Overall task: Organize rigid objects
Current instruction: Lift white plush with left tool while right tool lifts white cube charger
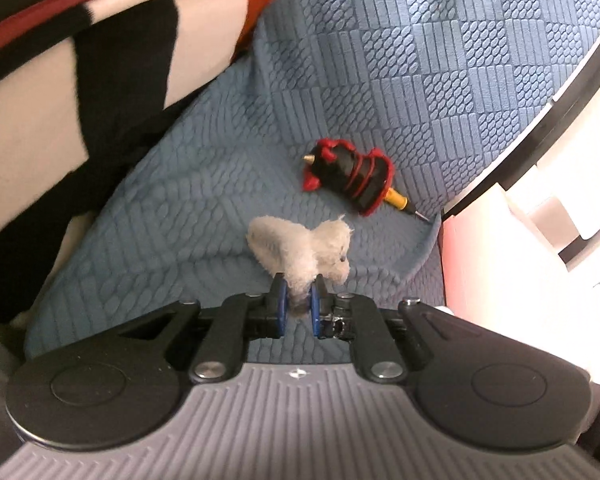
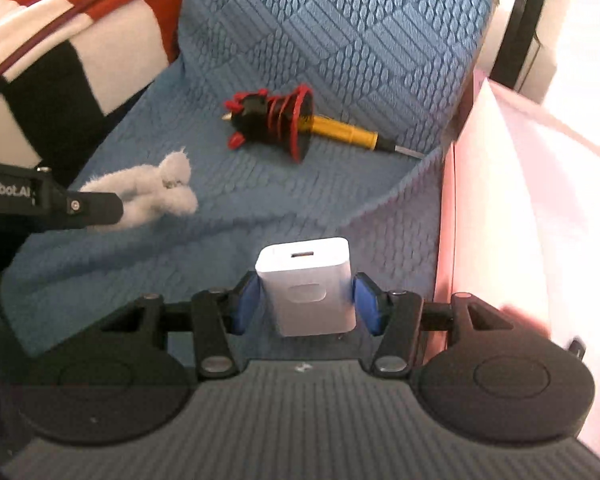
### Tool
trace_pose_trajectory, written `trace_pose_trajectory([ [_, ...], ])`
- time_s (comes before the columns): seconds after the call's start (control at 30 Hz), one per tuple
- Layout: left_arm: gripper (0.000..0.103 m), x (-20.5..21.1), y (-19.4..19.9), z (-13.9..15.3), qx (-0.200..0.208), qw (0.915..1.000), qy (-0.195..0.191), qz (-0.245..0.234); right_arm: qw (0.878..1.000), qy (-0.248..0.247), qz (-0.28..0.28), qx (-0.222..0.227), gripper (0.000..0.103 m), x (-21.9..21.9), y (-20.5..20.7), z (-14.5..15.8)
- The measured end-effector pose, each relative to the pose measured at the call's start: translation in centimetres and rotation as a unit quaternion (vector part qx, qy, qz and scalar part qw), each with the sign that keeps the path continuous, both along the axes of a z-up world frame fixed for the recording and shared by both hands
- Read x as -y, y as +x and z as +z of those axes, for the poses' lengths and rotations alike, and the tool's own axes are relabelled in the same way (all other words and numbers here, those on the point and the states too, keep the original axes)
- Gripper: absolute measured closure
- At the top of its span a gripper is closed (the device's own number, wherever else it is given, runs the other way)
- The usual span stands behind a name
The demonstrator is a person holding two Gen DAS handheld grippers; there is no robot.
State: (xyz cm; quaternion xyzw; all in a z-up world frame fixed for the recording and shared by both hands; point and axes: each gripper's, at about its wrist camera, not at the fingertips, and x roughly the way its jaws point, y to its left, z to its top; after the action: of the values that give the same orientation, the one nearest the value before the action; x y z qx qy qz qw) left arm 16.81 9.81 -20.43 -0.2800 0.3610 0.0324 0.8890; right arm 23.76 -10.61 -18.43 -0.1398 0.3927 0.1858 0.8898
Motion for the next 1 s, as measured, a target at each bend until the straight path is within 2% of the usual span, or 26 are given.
trace_pose_trajectory([
  [0.07,0.089,0.3,-0.7,0.1,0.001,0.9999,0.014,-0.003,1.000,-0.005,0.004,-0.004,0.048,0.1,-1.1,-0.2],
  [0.23,0.089,0.3,-2.1,-0.1,-0.003,0.9999,0.010,0.004,1.000,-0.022,0.012,0.005,0.049,0.5,-3.3,-0.4],
  [0.37,0.089,0.1,-1.9,-0.9,-0.024,0.9997,-0.001,-0.005,1.000,-0.022,0.012,0.006,0.049,1.0,-4.2,-0.3],
  [0.47,0.088,0.5,-1.5,-1.4,-0.041,0.9989,0.008,-0.023,1.000,-0.018,0.009,0.007,0.049,1.3,-4.4,-0.4],
  [0.7,0.087,0.4,-1.3,-1.7,-0.060,0.9980,-0.004,-0.020,0.999,-0.025,0.024,0.019,0.049,1.6,-5.1,-0.7],
  [0.8,0.075,0.3,-1.2,-1.6,-0.057,0.9981,-0.014,-0.019,0.999,-0.020,0.027,0.021,0.049,1.8,-5.1,-0.8],
  [0.93,0.048,0.5,-1.5,-0.9,-0.039,0.9991,-0.001,-0.013,1.000,-0.007,0.026,0.015,0.048,2.1,-4.8,-1.2],
  [1.0,0.043,0.4,-1.5,-0.7,-0.031,0.9995,-0.002,-0.008,1.000,0.001,0.027,0.016,0.047,2.2,-4.7,-1.2],
])
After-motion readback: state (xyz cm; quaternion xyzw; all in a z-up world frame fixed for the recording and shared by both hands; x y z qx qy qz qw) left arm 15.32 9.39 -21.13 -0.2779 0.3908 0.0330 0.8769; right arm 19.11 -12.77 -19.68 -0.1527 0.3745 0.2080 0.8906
